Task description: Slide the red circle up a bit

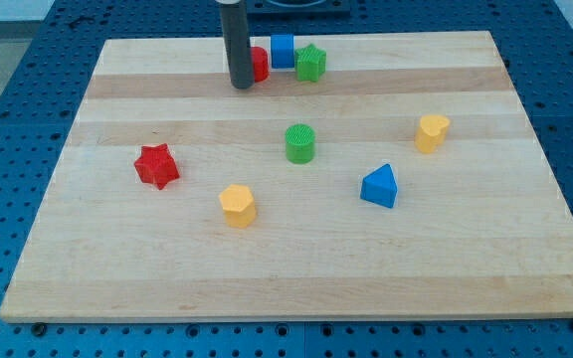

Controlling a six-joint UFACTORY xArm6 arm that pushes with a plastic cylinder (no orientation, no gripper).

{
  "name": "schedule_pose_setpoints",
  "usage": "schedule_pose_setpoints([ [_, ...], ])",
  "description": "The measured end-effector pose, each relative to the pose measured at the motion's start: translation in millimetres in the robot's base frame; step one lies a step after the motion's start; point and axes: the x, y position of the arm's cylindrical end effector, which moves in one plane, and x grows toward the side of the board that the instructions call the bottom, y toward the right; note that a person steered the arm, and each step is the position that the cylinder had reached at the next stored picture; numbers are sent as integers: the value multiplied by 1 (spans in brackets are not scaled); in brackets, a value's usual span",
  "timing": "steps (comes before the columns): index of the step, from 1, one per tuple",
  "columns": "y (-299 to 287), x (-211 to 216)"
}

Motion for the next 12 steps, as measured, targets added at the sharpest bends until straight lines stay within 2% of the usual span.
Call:
schedule_pose_setpoints([
  [2, -23, -10],
  [9, 6, -10],
  [10, 5, 1],
  [12, 6, 71],
])
